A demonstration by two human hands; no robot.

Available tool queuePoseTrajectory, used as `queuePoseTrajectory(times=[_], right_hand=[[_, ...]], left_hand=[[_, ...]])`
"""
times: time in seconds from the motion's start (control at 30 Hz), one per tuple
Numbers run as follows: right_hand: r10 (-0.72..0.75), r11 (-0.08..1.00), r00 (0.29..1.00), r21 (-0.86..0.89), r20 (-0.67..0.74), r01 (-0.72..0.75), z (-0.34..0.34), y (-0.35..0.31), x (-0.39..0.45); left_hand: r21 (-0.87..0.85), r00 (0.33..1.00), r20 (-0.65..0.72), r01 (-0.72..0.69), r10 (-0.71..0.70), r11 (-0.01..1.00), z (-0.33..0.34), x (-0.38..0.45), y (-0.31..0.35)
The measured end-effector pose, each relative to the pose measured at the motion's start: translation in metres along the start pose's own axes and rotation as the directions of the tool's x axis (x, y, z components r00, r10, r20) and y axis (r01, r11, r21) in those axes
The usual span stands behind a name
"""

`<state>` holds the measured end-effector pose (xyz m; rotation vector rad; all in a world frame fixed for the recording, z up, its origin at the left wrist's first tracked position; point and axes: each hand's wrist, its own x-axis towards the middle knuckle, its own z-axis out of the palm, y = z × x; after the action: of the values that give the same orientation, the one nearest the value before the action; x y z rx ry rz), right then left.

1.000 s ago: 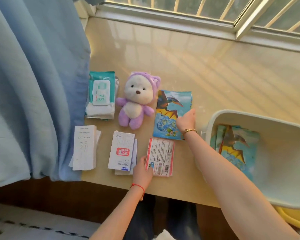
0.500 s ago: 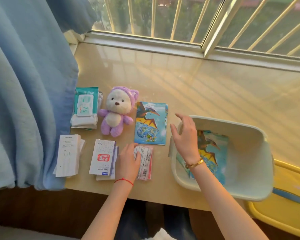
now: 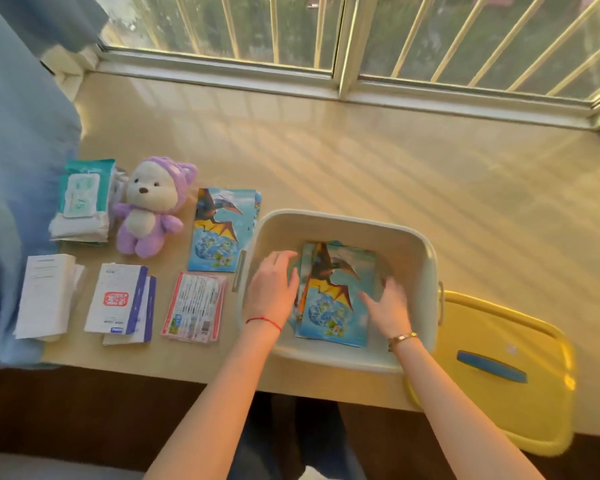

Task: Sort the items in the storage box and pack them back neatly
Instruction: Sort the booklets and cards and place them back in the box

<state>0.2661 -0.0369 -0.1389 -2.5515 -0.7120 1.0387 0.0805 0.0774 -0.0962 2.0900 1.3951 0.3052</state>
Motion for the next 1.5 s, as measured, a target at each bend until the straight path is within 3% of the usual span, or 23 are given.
queuePoseTrajectory(times=[0.23, 0.5, 0.7, 0.9, 1.1, 1.37, 1.5], right_hand=[[0.081, 0.996, 0.997, 0.033, -0.001, -0.08, 0.026, 0.007, 0.028], [0.117, 0.992, 0.992, -0.044, -0.04, -0.118, 0.032, 0.012, 0.041], [0.071, 0.994, 0.994, 0.088, -0.083, -0.064, 0.016, 0.01, 0.029], [-0.005, 0.999, 0.976, -0.033, -0.22, -0.002, 0.006, 0.008, 0.011], [-0.037, 0.985, 0.972, 0.158, -0.234, 0.076, -0.005, 0.011, -0.002], [-0.116, 0.924, 0.952, 0.322, -0.283, 0.208, -0.036, 0.001, -0.026], [-0.127, 0.867, 0.958, 0.439, -0.258, 0.234, -0.048, -0.019, -0.038]], left_hand=[[0.055, 0.935, 0.243, 0.252, -0.257, 0.966, 0.055, 0.012, -0.005], [0.004, 0.902, 0.249, 0.364, -0.354, 0.931, 0.082, 0.013, -0.02], [-0.007, 0.894, 0.243, 0.391, -0.377, 0.921, 0.086, 0.015, -0.023], [0.075, 0.902, 0.222, 0.364, -0.371, 0.928, 0.094, 0.013, -0.016], [0.014, 0.853, 0.253, 0.468, -0.456, 0.883, 0.095, 0.012, -0.01], [-0.052, 0.911, 0.234, 0.36, -0.339, 0.932, 0.044, 0.001, -0.001], [-0.143, 0.956, 0.112, 0.286, -0.272, 0.947, -0.006, -0.008, 0.007]])
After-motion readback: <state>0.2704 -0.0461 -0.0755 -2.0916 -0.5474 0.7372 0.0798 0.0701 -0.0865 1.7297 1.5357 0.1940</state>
